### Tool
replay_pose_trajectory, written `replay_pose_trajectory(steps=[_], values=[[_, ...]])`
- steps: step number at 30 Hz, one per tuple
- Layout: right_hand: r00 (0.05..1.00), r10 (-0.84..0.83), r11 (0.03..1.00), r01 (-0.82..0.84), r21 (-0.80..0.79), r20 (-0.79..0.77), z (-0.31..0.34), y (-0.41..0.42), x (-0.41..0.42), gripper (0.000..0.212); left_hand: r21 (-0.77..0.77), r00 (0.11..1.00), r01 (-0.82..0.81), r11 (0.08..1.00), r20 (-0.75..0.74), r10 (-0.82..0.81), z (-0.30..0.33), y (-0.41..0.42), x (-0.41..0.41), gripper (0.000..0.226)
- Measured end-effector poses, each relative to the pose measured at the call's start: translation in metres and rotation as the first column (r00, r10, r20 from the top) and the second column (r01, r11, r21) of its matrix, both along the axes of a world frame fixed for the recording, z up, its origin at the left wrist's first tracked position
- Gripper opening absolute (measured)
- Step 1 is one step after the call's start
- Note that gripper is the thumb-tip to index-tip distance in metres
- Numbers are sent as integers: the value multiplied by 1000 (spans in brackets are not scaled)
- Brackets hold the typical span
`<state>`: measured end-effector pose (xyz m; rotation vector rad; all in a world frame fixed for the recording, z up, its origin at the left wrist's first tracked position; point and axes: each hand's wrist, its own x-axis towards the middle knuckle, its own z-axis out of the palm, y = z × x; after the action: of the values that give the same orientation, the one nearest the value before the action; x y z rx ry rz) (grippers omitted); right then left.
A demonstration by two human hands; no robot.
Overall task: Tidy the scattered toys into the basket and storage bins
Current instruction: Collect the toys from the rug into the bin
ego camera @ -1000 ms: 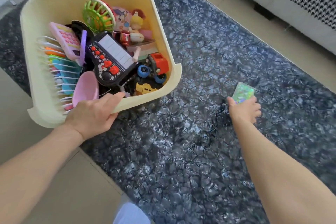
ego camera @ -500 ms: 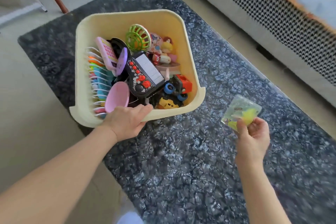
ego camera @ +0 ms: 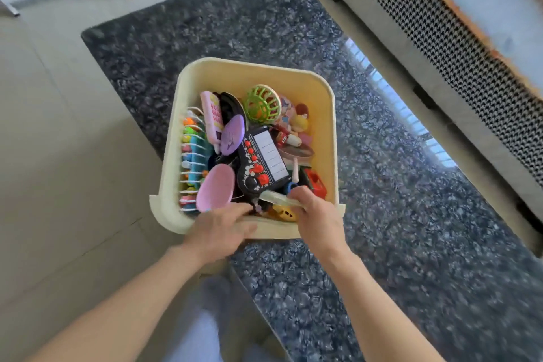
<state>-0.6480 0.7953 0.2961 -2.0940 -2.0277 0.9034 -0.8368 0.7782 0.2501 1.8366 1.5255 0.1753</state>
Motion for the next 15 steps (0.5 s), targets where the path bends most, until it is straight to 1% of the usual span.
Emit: replay_pose_trajectory(steps=[1,2,3,4,6,7,9,11,14,15], values=[[998,58,997,-57,-53,18,-9,-8,-7,30,111,987,-138,984,96,127,1,-10,-8,43],[993,108,991,-104,-88,38,-16,-14,-11,35,216,972,-221,951,131,196,2,-15,-15,33],[988,143,984,-135,-117,60,-22,-19,-15,40,303,967,-254,918,115,230,1,-20,-24,26],[985,157,980,-146,-138,73,-27,-22,-17,41,335,967,-255,907,85,240,-1,-21,-32,26],[979,185,968,-166,-189,87,-31,-24,-25,37,328,960,-274,904,40,276,-1,-21,-42,32],[969,225,949,-194,-247,102,-32,-23,-29,40,337,949,-305,891,32,313,-3,-19,-45,34],[933,339,876,-267,-401,119,-33,-16,-42,50,350,941,-324,879,20,339,-8,-15,-50,38],[903,422,798,-326,-507,84,-36,-4,-55,54,369,940,-323,872,17,340,-12,-10,-54,40],[864,501,718,-389,-577,41,-46,9,-69,49,359,951,-288,888,-1,309,-16,1,-59,38],[871,491,729,-396,-558,24,-47,9,-73,45,355,950,-290,889,-8,313,-17,4,-61,39]])
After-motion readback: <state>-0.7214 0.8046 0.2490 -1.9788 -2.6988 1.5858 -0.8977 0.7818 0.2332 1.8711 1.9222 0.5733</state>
